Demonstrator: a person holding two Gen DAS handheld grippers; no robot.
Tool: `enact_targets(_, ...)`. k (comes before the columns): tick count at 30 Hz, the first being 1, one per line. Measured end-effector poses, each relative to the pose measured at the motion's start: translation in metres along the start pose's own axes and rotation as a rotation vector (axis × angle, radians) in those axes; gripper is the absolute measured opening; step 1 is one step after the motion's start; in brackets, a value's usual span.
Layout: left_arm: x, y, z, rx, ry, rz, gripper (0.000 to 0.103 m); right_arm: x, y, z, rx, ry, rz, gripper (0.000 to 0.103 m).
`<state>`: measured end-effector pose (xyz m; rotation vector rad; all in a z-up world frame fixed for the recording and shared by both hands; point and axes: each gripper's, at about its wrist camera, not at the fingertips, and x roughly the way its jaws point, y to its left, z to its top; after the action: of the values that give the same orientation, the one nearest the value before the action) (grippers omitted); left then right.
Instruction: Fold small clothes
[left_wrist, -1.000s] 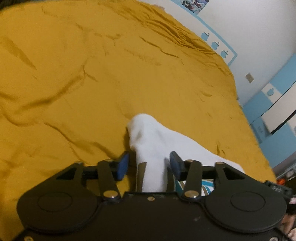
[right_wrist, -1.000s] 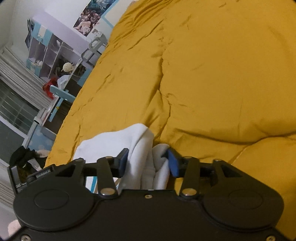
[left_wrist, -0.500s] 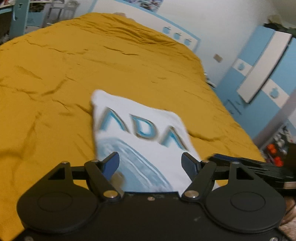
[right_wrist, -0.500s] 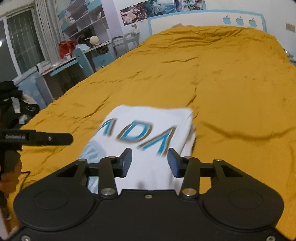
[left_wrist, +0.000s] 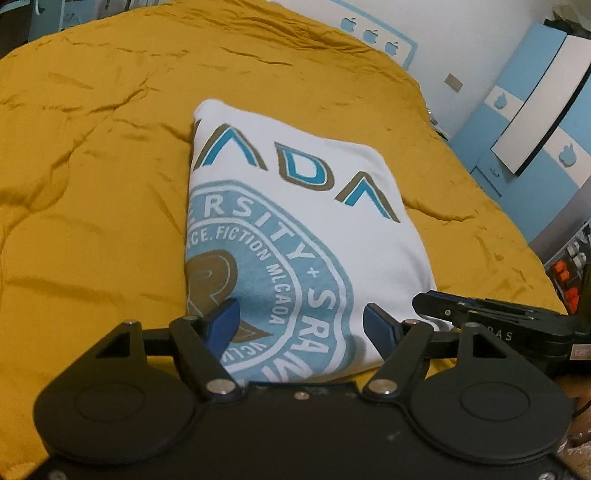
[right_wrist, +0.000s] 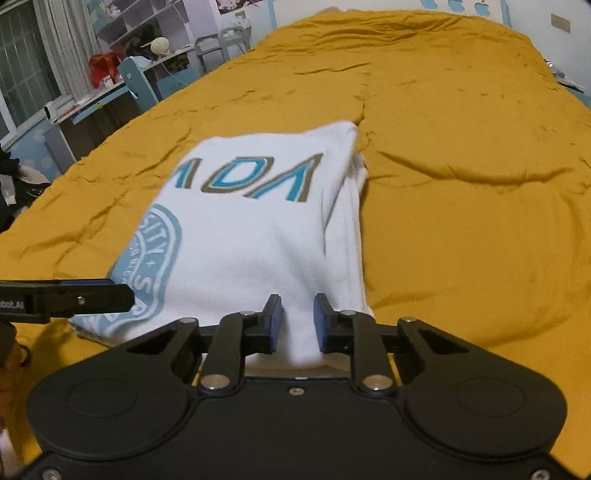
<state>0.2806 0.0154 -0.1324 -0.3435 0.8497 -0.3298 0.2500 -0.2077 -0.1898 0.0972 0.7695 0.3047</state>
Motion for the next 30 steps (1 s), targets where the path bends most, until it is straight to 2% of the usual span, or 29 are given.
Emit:
enact_targets(3,-0.002,0.000,-0.001,-0.009,-0.020,-0.001,0.078,0.000,-0.003,-0.004,0.024,-0.007,0.000,0.017)
enact_targets(6,-0.008,-0.006,0.008,-0.006,-0.047,-0.024,0.087,-0.006,0.000,0.005,0.036,-0.015,0.006,0.021)
enact_targets(7,-0.010,-0.008,0.010,0.001,-0.057,-0.025,0.090,-0.010,0.001,0.009,0.038,-0.031,0.015,0.032)
enact_targets(8,-0.013,-0.012,0.015,0.013,-0.078,-0.016,0.091,-0.014,0.003,0.016,0.039,-0.060,0.014,0.051)
enact_targets(9,-0.016,-0.015,0.020,0.027,-0.104,0.001,0.093,-0.017,0.004,0.021,0.039,-0.091,0.008,0.058)
enact_targets(10,-0.016,-0.018,0.026,0.041,-0.129,0.021,0.096,-0.019,0.007,0.029,0.035,-0.127,0.005,0.061)
enact_targets(14,-0.005,-0.019,0.056,0.034,-0.180,0.100,0.099,-0.009,0.017,0.060,-0.010,-0.186,-0.019,0.061)
enact_targets(15,-0.002,-0.018,0.062,0.032,-0.194,0.114,0.103,-0.004,0.020,0.066,-0.027,-0.197,-0.026,0.062)
enact_targets(17,0.010,-0.015,0.075,0.030,-0.219,0.155,0.103,0.010,0.025,0.077,-0.057,-0.209,-0.035,0.073)
enact_targets(19,0.025,-0.012,0.087,0.041,-0.211,0.193,0.103,0.026,0.028,0.085,-0.080,-0.217,-0.049,0.076)
enact_targets(21,0.042,-0.009,0.094,0.045,-0.186,0.222,0.103,0.044,0.030,0.089,-0.102,-0.189,-0.064,0.076)
enact_targets(22,0.053,-0.007,0.097,0.045,-0.158,0.224,0.100,0.050,0.030,0.090,-0.107,-0.175,-0.065,0.076)
enact_targets(23,0.061,-0.005,0.099,0.043,-0.128,0.224,0.093,0.056,0.030,0.089,-0.111,-0.160,-0.065,0.071)
enact_targets(24,0.070,-0.003,0.100,0.042,-0.092,0.221,0.076,0.064,0.029,0.088,-0.121,-0.135,-0.068,0.064)
enact_targets(25,0.077,-0.002,0.099,0.041,-0.070,0.227,0.065,0.071,0.028,0.087,-0.128,-0.104,-0.080,0.046)
enact_targets(26,0.083,-0.001,0.100,0.046,-0.062,0.248,0.062,0.075,0.027,0.084,-0.130,-0.082,-0.090,0.038)
enact_targets(30,0.095,-0.001,0.094,0.086,-0.043,0.261,0.061,0.084,0.015,0.075,-0.109,-0.066,-0.066,0.036)
